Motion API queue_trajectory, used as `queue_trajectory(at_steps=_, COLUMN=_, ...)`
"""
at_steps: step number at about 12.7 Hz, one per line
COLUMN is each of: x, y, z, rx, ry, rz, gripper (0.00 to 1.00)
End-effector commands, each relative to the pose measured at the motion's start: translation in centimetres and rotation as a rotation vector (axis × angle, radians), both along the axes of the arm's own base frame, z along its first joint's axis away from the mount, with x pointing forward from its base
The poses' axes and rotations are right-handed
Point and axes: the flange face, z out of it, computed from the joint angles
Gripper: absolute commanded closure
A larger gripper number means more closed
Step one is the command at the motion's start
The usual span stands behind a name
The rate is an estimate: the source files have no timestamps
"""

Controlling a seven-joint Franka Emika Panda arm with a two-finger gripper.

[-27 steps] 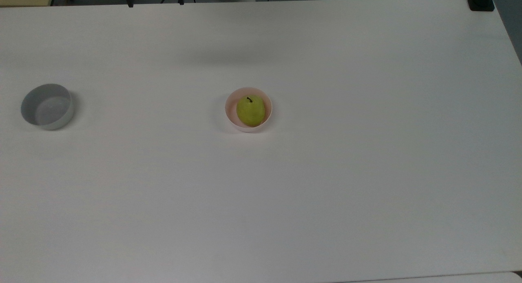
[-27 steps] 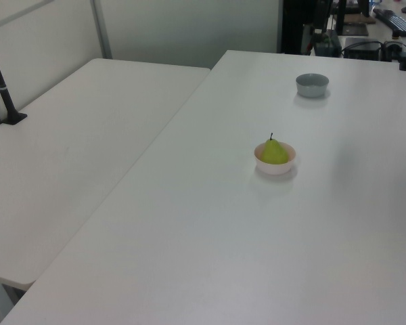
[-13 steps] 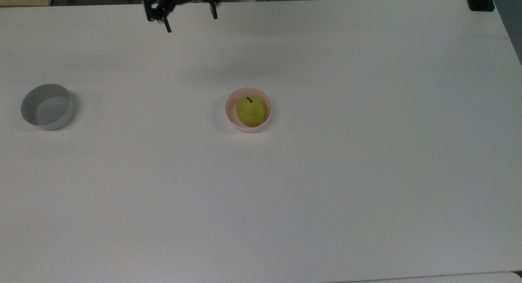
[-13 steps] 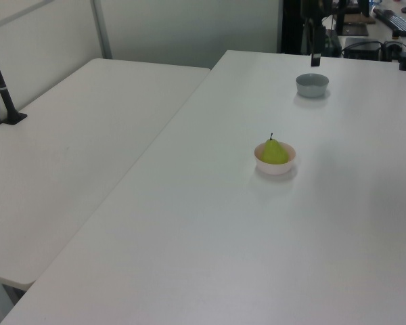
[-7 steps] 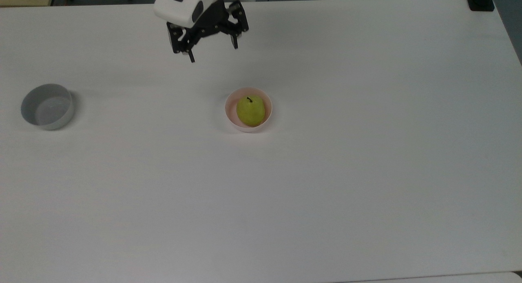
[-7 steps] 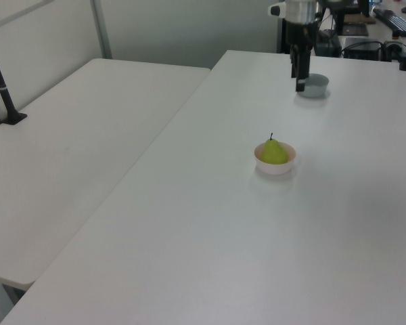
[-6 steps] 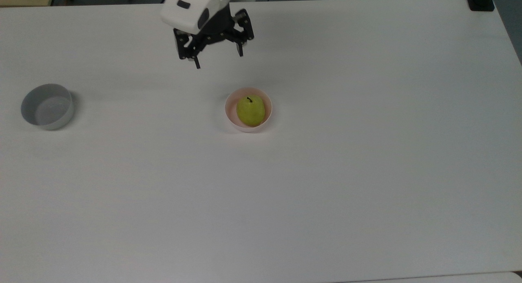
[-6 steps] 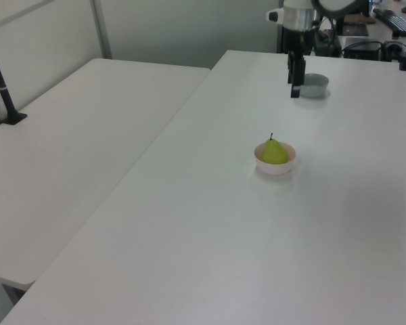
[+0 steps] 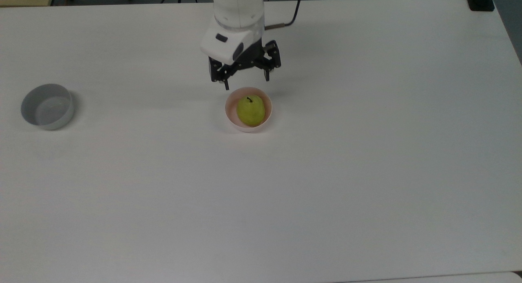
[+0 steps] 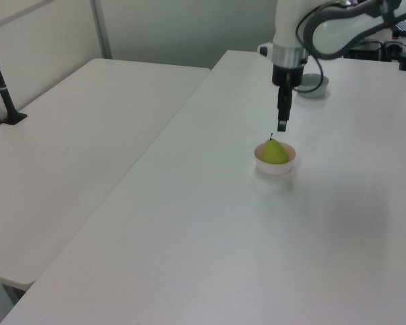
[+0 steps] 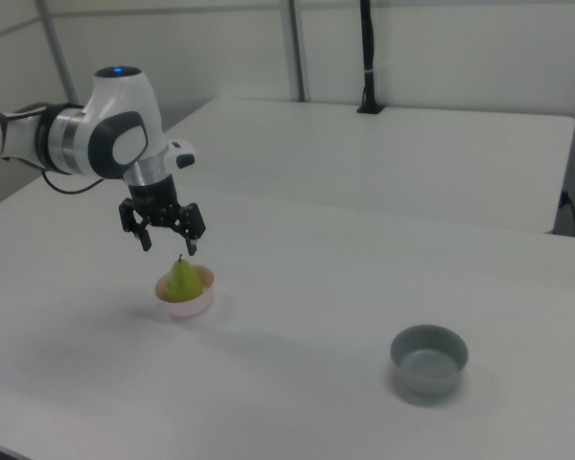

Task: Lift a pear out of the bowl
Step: 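Lower the gripper around the green pear and close it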

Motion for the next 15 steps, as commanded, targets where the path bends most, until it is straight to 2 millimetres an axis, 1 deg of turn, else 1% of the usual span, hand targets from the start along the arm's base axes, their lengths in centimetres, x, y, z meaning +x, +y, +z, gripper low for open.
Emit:
queue_trajectory(at_steps=1, x=0.7, y=1.7, z=-3.6, rx=0.001, ry=-0.001, rz=-0.037, gripper=0.0)
queue_trajectory(at_steps=4, x=1.1, y=1.7, z=-6.3, rx=-0.029, ry=0.025, rz=-0.02, gripper=0.0)
queue_trajectory(at_steps=5, x=1.0, y=1.8, z=-6.8, rx=-0.038, ry=0.033, rz=-0.014, gripper=0.01)
queue_trajectory(at_steps=6, x=1.0, y=1.7, z=-7.5, rx=-0.046, ry=0.033, rz=-0.01, gripper=0.06)
queue_trajectory(at_steps=7, x=1.3, y=1.7, z=-8.0, rx=-0.049, ry=0.02, rz=-0.005, gripper=0.19)
queue_trajectory(at_steps=8, x=1.4, y=1.6, z=-8.5, rx=-0.051, ry=0.02, rz=-0.006, gripper=0.35)
queue_trajectory(at_steps=11, x=1.5, y=1.6, z=-8.5, rx=-0.052, ry=0.012, rz=-0.006, gripper=1.0)
queue_trajectory(at_steps=13, x=1.5, y=1.5, z=-7.8, rx=-0.05, ry=0.007, rz=-0.016, gripper=1.0)
queue_trajectory(at_steps=14, x=1.4, y=1.5, z=-7.1, rx=-0.048, ry=0.0, rz=-0.02, gripper=1.0)
queue_trajectory(at_steps=15, x=1.5, y=1.3, z=-6.0, rx=-0.044, ry=-0.016, rz=-0.037, gripper=1.0)
